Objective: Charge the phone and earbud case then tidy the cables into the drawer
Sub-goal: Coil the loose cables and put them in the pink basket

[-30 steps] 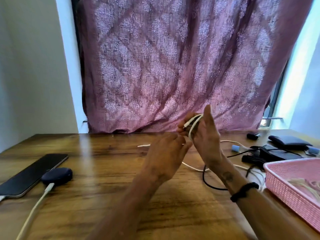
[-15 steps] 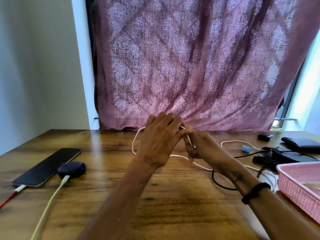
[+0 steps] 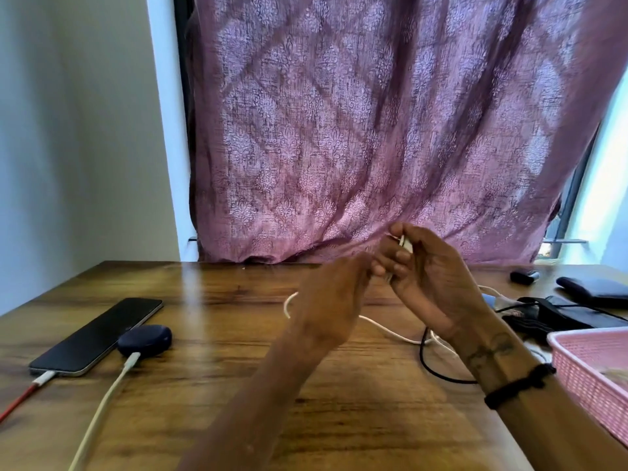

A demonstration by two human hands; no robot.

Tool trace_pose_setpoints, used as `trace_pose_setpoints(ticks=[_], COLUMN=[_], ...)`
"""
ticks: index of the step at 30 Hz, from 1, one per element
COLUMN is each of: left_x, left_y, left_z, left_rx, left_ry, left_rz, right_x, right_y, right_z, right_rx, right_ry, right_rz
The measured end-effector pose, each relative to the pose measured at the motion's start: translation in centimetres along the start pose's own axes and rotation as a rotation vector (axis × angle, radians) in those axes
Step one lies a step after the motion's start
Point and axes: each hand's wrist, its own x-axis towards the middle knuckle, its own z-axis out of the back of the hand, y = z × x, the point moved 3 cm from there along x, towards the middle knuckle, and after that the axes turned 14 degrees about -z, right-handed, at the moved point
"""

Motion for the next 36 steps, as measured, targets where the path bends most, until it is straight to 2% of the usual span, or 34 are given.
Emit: trace_pose_setpoints(ticks=[4, 8, 11, 14, 15, 17, 20, 22, 24, 28, 30, 33, 36], left_x=[0.5, 0.7, 1.0, 1.1, 1.1, 1.2, 1.6, 1.6, 1.3, 0.8, 0.7, 0.3, -0.4], left_y=[-1.3, -1.4, -1.4, -0.8, -0.6, -0.6, -0.5, 0.2, 0.9, 0.1, -0.2, 0.1, -1.2], left_z=[-0.5, 0.2, 1.1, 2.7, 3.2, 3.8, 4.3, 4.3, 3.9, 2.2, 1.2, 0.4, -0.4], left_rx=[0.064, 0.117, 0.172, 0.198, 0.174, 0.153, 0.051, 0.019, 0.008, -0.202, -0.217, -0.257, -0.582], left_ry=[0.15, 0.192, 0.155, 0.122, 0.114, 0.096, 0.042, 0.005, -0.053, -0.252, -0.307, -0.286, -0.238], left_rz=[-0.038, -0.115, -0.169, -0.163, -0.148, -0.135, -0.101, -0.072, -0.05, 0.023, 0.032, 0.032, 0.237], right_x=[0.4, 0.0, -0.2, 0.3, 0.5, 0.4, -0.3, -0.6, -0.6, -0.3, -0.2, -0.3, -0.3], right_y=[-0.1, 0.3, -0.4, -1.7, -2.2, -2.7, -2.7, -2.6, -2.5, -2.6, -2.9, -3.3, -3.2], right_z=[1.8, 2.2, 2.4, 3.0, 2.9, 2.6, 2.0, 1.9, 1.9, 2.0, 1.8, 1.1, 0.6], right_rx=[-0.171, -0.78, -1.144, -1.329, -1.299, -1.088, -0.926, -0.958, -0.886, -0.474, -0.272, -0.088, 0.036], right_ry=[-0.189, -0.451, -0.486, -0.447, -0.396, -0.303, -0.317, -0.324, -0.298, -0.14, -0.039, 0.084, 0.173], right_rz=[0.16, 0.321, 0.285, 0.15, 0.088, -0.066, -0.213, -0.247, -0.278, -0.353, -0.385, -0.421, -0.381])
